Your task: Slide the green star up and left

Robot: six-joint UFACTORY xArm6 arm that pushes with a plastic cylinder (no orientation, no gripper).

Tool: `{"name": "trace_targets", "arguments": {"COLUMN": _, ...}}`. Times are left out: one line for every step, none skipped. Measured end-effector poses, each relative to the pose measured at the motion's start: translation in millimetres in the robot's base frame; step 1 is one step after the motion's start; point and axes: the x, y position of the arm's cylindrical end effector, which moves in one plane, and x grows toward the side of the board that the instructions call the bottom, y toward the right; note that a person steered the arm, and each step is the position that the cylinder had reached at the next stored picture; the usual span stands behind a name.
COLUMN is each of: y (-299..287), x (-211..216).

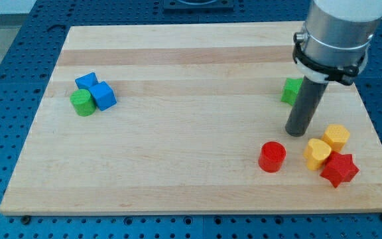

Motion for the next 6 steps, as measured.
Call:
{"name": "trace_targets", "arguments": {"y": 0, "x": 0}}
{"name": "trace_targets", "arguments": {"y": 25, "x": -31}}
{"name": "trace_targets", "arguments": {"y": 51, "x": -75}}
{"name": "trace_targets", "arguments": {"y": 34, "x": -105}}
{"name": "trace_targets", "arguments": {"y": -1, "x": -104}}
{"name": "trace_targets", "arguments": {"y": 0, "x": -88}}
